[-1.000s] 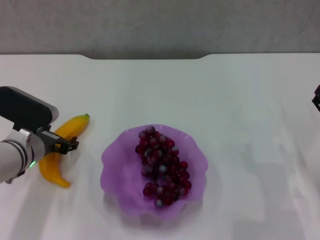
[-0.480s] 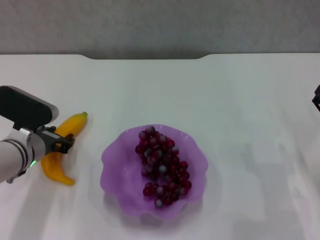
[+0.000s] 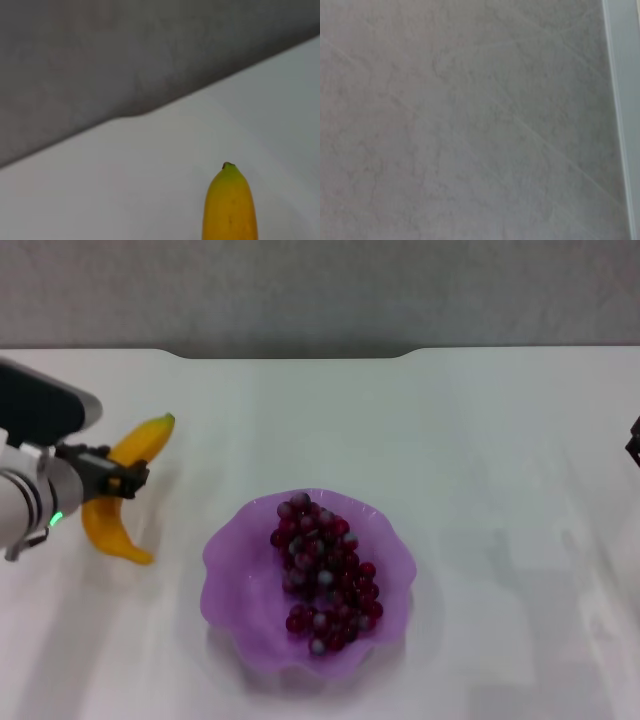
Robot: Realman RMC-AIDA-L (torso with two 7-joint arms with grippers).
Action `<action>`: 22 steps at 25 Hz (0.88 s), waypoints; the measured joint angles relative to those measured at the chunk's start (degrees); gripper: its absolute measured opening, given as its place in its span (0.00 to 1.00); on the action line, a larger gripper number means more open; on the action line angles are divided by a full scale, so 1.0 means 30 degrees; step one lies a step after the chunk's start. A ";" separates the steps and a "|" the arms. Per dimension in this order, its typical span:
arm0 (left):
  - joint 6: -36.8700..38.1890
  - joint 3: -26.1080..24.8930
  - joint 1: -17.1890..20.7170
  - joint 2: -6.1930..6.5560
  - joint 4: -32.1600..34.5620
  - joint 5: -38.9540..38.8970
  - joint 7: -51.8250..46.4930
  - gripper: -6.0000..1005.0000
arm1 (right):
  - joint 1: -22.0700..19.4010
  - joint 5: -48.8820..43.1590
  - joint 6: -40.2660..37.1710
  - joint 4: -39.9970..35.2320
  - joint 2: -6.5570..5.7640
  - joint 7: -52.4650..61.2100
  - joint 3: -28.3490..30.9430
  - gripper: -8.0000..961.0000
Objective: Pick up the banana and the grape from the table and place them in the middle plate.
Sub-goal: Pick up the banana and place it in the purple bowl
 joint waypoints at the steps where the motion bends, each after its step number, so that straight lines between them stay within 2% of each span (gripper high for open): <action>1: -0.0469 -0.0245 0.0181 0.0000 -0.0706 0.0197 0.0003 0.49 | -0.0002 -0.0016 -0.0001 0.0003 0.0000 0.0000 -0.0008 0.92; 2: -0.1044 -0.0433 0.0482 0.0000 -0.1592 0.0339 0.0004 0.49 | -0.0004 -0.0035 -0.0001 0.0006 -0.0002 0.0000 -0.0018 0.92; 3: -0.2287 -0.0737 0.1275 -0.0002 -0.3813 0.0469 -0.0008 0.49 | -0.0007 -0.0035 -0.0001 0.0007 -0.0002 0.0001 -0.0021 0.92; 4: -0.2287 -0.0737 0.1275 -0.0002 -0.3813 0.0469 -0.0008 0.49 | -0.0007 -0.0034 0.0007 0.0013 -0.0005 0.0001 -0.0023 0.92; 7: -0.4009 -0.0739 0.2379 -0.0050 -0.6798 0.0325 -0.0124 0.49 | -0.0011 -0.0006 0.0031 0.0038 -0.0009 0.0001 -0.0017 0.92; 10: -0.5211 -0.0107 0.3061 -0.0105 -0.8690 -0.0015 -0.0249 0.49 | -0.0013 0.0001 0.0037 0.0047 -0.0010 0.0001 0.0013 0.92; 14: -0.5856 0.1526 0.3329 -0.0105 -0.9751 -0.0846 -0.0170 0.49 | -0.0012 0.0001 0.0045 0.0043 -0.0010 0.0001 0.0065 0.92; 22: -0.5693 0.4327 0.3129 -0.0109 -0.9738 -0.1445 0.0035 0.49 | 0.0059 0.0024 0.0046 0.0040 -0.0010 0.0000 0.0026 0.92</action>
